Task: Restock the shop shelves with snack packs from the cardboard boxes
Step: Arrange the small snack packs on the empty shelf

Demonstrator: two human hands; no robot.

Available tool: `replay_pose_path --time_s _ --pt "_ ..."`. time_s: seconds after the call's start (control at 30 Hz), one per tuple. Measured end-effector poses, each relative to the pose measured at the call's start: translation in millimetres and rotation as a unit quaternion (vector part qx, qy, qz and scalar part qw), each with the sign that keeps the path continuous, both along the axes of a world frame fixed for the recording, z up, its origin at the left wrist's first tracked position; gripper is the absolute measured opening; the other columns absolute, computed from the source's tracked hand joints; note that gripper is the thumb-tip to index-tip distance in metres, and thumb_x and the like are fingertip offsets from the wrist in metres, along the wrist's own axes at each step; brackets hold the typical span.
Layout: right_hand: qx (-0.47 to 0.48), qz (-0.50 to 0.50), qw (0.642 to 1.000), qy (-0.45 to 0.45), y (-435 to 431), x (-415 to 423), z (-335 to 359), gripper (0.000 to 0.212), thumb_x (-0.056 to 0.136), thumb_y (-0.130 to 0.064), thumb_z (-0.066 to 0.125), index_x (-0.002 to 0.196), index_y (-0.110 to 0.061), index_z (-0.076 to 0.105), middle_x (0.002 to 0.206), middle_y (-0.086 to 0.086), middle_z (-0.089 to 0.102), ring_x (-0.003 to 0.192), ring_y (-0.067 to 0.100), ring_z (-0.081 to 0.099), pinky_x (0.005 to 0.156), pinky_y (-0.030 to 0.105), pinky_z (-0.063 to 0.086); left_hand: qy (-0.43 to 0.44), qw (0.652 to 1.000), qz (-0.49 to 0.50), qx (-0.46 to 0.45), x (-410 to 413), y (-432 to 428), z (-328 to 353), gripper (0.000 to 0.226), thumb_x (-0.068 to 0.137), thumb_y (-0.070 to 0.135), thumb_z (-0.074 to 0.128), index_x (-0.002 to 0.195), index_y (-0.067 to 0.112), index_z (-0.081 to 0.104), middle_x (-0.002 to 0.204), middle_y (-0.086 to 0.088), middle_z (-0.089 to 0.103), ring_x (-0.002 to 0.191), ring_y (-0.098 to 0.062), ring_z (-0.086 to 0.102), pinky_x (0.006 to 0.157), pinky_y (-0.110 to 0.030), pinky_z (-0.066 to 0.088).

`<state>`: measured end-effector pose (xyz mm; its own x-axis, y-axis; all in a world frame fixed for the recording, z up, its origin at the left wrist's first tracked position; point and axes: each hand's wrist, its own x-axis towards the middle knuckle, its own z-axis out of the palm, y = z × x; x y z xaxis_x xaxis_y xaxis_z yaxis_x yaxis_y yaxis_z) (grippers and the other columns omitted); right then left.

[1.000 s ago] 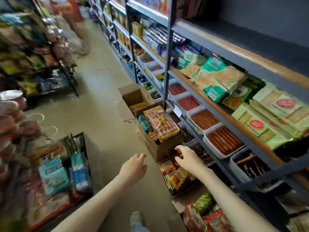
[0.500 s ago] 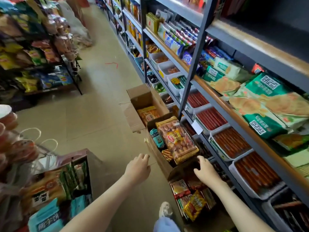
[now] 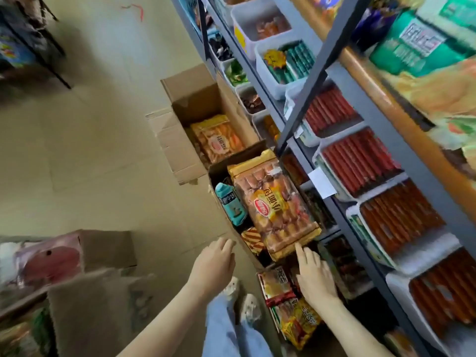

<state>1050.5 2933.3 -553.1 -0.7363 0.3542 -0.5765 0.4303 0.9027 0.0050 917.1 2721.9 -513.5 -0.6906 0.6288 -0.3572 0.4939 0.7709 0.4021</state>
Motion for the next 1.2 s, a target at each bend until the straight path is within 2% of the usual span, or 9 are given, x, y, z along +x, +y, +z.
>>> replay_pose_path --time_s 0.1,0.3,0.5,0.63,0.7,0.8,0.9,1.0,1.2 --pt "-0.004 0.020 0.999 0.038 -4.9 -26.0 -70.0 0.123 0.033 -0.031 0.097 0.140 -0.012 0.041 0.127 0.017 0.061 0.112 0.032 0.061 0.083 0.046 0.054 0.026 0.998 -0.035 0.048 -16.1 21.1 -67.6 0.030 0.076 0.014 0.059 0.105 0.012 0.060 0.092 -0.005 0.067 0.071 -0.023 0.067 0.055 -0.027 0.053" --pt "0.031 -0.025 0.999 0.030 -15.7 -77.3 -152.8 0.043 0.064 -0.029 0.086 0.093 -0.008 0.062 0.094 0.013 0.064 0.089 0.031 0.061 0.078 0.040 0.050 -0.028 0.999 -0.038 0.016 -21.1 39.0 -159.9 0.049 0.066 0.002 0.078 0.113 0.000 0.063 0.108 -0.016 0.066 0.086 -0.031 0.067 0.066 -0.037 0.058" --pt "0.032 0.040 0.988 0.148 -9.8 -64.8 -146.1 0.031 0.061 -0.001 0.083 0.072 -0.011 0.056 0.066 0.006 0.055 0.063 0.026 0.057 0.061 0.035 0.049 0.013 0.997 -0.080 0.014 -15.7 42.5 -166.1 0.067 0.056 0.004 0.084 0.120 0.000 0.062 0.120 -0.018 0.064 0.104 -0.032 0.065 0.086 -0.042 0.054" --pt "0.076 0.080 0.961 0.252 15.0 -66.3 -99.3 0.012 0.081 -0.006 0.059 0.074 -0.012 0.052 0.067 0.005 0.050 0.063 0.025 0.050 0.062 0.032 0.038 0.117 0.974 -0.194 0.005 -32.2 57.8 -152.2 0.106 0.058 0.015 0.080 0.149 0.011 0.026 0.152 -0.018 0.031 0.140 -0.032 0.030 0.117 -0.053 0.015" --pt "0.106 0.104 0.943 0.298 31.1 -65.6 -65.0 0.014 0.087 -0.007 0.053 0.074 -0.012 0.050 0.067 0.006 0.047 0.065 0.025 0.046 0.064 0.032 0.032 0.178 0.947 -0.266 -0.004 -49.1 75.2 -143.2 0.119 0.061 0.019 0.080 0.153 0.017 0.005 0.158 -0.015 0.011 0.144 -0.032 0.013 0.117 -0.054 -0.004" --pt "0.125 0.137 0.929 0.321 56.4 -56.4 -7.0 0.022 0.088 -0.004 0.060 0.074 -0.012 0.045 0.066 0.007 0.043 0.064 0.025 0.042 0.063 0.033 0.031 0.245 0.918 -0.311 0.022 -74.4 115.5 -118.3 0.126 0.062 0.021 0.082 0.153 0.020 -0.005 0.158 -0.018 0.003 0.146 -0.033 0.006 0.117 -0.054 -0.010" --pt "0.120 0.173 0.923 0.321 71.6 -37.4 45.4 0.028 0.087 -0.004 0.062 0.065 -0.014 0.047 0.063 0.005 0.040 0.060 0.023 0.040 0.061 0.033 0.031 0.254 0.887 -0.377 0.083 -87.6 157.8 -75.8 0.108 0.064 0.025 0.085 0.150 0.011 0.021 0.136 -0.021 0.046 0.130 -0.033 0.044 0.115 -0.057 0.016" --pt "0.110 0.206 0.922 0.309 73.9 -10.2 85.9 0.026 0.087 -0.007 0.062 0.066 -0.015 0.048 0.064 0.003 0.040 0.062 0.022 0.040 0.062 0.032 0.030 0.223 0.849 -0.443 0.183 -79.6 177.5 -31.4 0.059 0.060 0.025 0.089 0.110 0.006 0.063 0.099 -0.015 0.064 0.087 -0.031 0.064 0.085 -0.046 0.052" --pt "0.101 0.172 0.921 0.334 76.8 79.4 152.5 0.024 0.083 -0.006 0.069 0.071 -0.016 0.052 0.069 0.002 0.043 0.065 0.021 0.044 0.061 0.031 0.042 0.216 0.830 -0.459 0.233 -13.5 174.5 50.9 0.048 0.066 0.033 0.082 0.107 0.013 0.068 0.090 -0.007 0.056 0.081 -0.026 0.055 0.076 -0.037 0.045"
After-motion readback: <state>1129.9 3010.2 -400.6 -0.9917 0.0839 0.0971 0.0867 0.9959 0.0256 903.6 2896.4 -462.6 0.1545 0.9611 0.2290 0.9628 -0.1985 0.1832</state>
